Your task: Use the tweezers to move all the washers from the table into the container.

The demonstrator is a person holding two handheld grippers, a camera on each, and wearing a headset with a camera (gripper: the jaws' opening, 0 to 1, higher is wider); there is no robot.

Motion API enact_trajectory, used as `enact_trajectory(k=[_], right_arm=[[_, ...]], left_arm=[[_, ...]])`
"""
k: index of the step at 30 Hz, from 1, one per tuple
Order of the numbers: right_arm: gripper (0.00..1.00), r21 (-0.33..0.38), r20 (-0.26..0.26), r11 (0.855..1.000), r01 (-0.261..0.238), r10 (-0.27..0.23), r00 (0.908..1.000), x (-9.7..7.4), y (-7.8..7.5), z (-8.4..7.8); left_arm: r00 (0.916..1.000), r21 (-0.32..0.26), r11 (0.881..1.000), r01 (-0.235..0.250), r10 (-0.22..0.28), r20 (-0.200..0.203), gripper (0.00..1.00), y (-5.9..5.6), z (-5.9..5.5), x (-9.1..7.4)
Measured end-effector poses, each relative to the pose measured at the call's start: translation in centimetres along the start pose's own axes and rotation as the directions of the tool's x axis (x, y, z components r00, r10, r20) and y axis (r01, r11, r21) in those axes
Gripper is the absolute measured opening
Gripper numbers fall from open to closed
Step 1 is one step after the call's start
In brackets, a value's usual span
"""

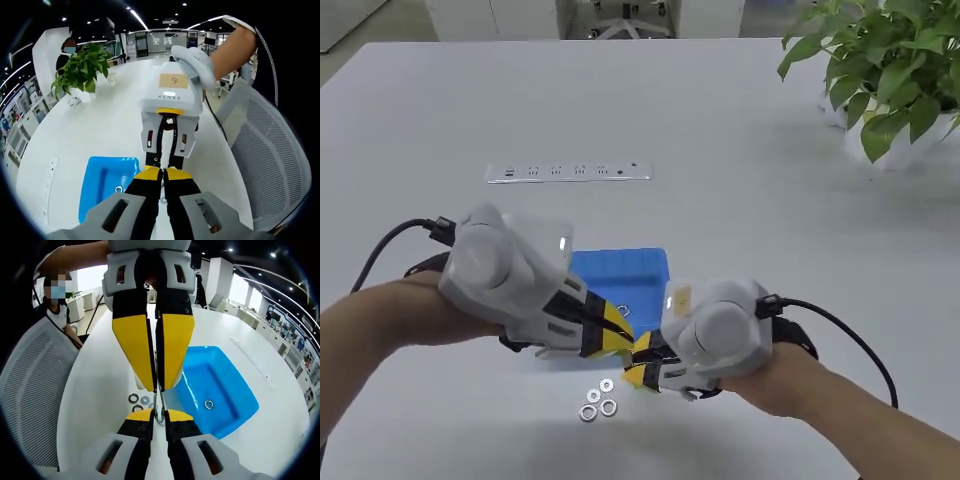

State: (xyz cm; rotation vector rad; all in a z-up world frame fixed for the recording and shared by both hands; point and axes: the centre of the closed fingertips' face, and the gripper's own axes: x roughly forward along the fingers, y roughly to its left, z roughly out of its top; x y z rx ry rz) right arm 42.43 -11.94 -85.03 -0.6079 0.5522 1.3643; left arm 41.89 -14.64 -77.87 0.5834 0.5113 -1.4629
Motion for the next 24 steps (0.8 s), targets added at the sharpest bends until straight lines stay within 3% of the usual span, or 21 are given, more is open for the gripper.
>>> enact_trajectory(k=[24], right_arm=[[0.11, -0.036, 0.020, 0.999, 0.029, -0.028, 0.9994, -2.3, -0.5, 3.1]], left_arm=[[0.9991, 0.017, 0.999, -0.034, 0.034, 0.024, 0.06, 0.1, 2.7, -2.9]])
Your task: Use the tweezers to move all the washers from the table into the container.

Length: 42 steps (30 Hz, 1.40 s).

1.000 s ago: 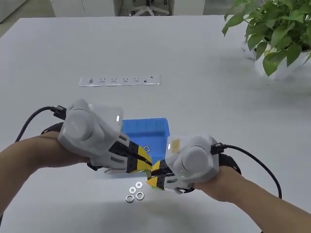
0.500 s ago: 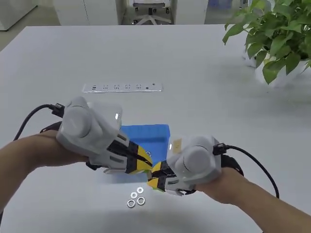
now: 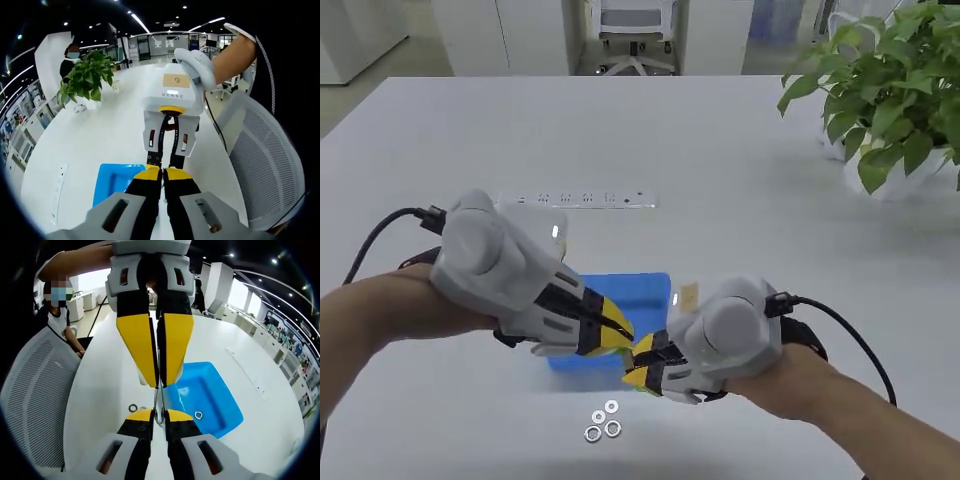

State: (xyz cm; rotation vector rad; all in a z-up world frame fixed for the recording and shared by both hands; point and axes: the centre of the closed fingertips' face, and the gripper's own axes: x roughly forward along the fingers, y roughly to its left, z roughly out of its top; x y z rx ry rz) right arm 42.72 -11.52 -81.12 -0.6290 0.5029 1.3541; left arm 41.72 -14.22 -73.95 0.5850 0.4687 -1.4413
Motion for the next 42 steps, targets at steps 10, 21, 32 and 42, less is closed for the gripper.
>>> enact_trajectory(k=[10, 21, 32, 42], right_arm=[[0.11, -0.042, -0.003, 0.999, 0.004, -0.004, 1.0000, -0.7, -1.3, 1.3], [0.11, -0.060, 0.005, 0.998, 0.012, -0.011, 0.9999, -0.7, -3.3, 2.1], [0.11, -0.069, 0.004, 0.998, 0.000, 0.001, 1.0000, 0.3, -5.3, 2.0], [0.11, -0.059, -0.013, 0.998, -0.031, 0.030, 0.9995, 1.9, -6.4, 0.8]], left_arm=[[0.9996, 0.018, 1.000, -0.024, 0.024, 0.012, 0.06, 1.1, 1.0, -1.2], [0.9991, 0.035, 0.998, -0.043, 0.042, 0.008, 0.06, 3.0, 1.3, -1.8], [0.9979, 0.038, 0.997, -0.064, 0.065, -0.003, 0.06, 5.1, 0.5, -1.5], [0.9978, 0.025, 0.998, -0.063, 0.064, -0.020, 0.06, 6.4, -0.9, -0.5]])
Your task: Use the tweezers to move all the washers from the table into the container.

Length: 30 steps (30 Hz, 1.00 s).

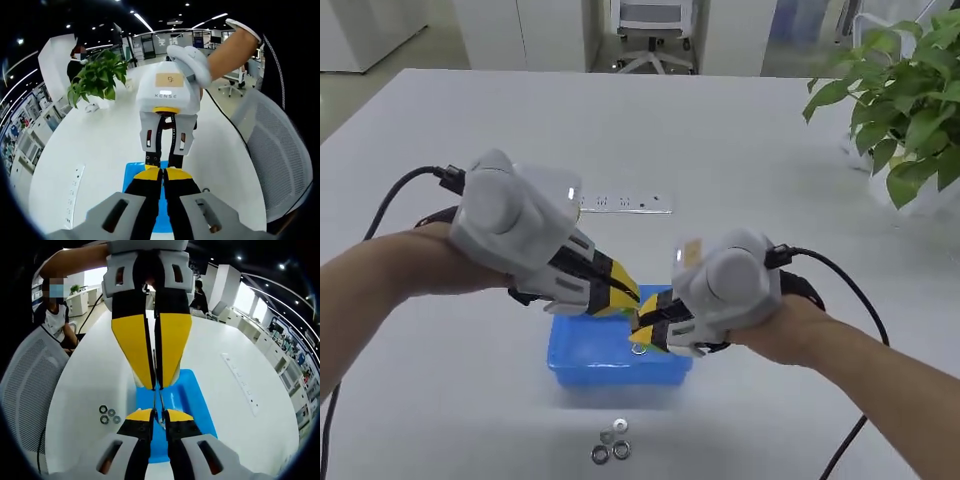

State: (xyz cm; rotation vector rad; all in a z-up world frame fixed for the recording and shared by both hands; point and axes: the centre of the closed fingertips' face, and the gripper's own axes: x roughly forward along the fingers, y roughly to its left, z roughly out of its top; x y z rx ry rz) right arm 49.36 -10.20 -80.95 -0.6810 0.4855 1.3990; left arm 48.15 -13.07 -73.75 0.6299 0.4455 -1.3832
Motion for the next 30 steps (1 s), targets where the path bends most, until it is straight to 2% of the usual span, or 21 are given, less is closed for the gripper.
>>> enact_trajectory(k=[14, 30], right_arm=[[0.11, 0.023, -0.032, 0.999, -0.033, 0.034, 0.9989, 1.9, -0.8, -2.2], [0.11, 0.040, -0.046, 0.998, -0.047, 0.049, 0.9977, 2.8, -1.0, -3.2]], left_arm=[[0.9998, -0.037, 0.999, 0.011, -0.012, -0.013, 0.06, 1.2, -2.2, 2.0], [0.9997, -0.045, 0.999, 0.013, -0.014, -0.018, 0.06, 1.5, -3.1, 2.9]])
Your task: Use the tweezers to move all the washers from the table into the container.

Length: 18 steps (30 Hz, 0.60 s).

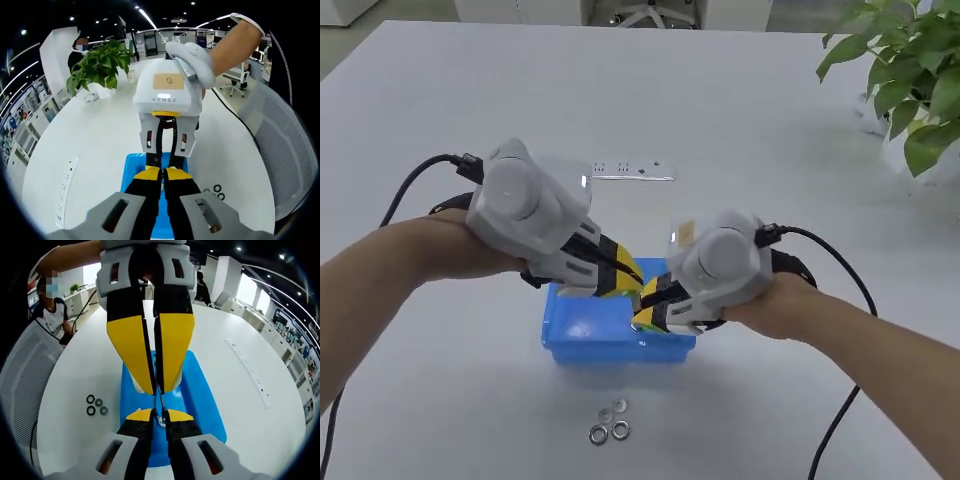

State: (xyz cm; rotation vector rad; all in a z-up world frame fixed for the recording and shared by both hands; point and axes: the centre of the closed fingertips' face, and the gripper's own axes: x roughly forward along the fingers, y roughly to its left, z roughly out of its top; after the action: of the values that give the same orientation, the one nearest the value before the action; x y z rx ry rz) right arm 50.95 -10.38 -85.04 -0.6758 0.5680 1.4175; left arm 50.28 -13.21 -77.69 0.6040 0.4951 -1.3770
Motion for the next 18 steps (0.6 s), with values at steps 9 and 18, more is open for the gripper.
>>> enact_trajectory(k=[9, 18], right_arm=[[0.12, -0.007, -0.001, 1.000, 0.008, -0.008, 1.0000, -0.06, -0.24, -0.09], [0.12, -0.010, 0.004, 1.000, 0.014, -0.014, 0.9999, -0.61, 0.00, 0.24]], left_arm=[[1.0000, 0.002, 1.000, -0.003, 0.003, 0.003, 0.06, 0.03, 0.06, 0.06], [1.0000, 0.005, 1.000, -0.004, 0.004, 0.005, 0.06, -0.22, 0.54, -0.39]])
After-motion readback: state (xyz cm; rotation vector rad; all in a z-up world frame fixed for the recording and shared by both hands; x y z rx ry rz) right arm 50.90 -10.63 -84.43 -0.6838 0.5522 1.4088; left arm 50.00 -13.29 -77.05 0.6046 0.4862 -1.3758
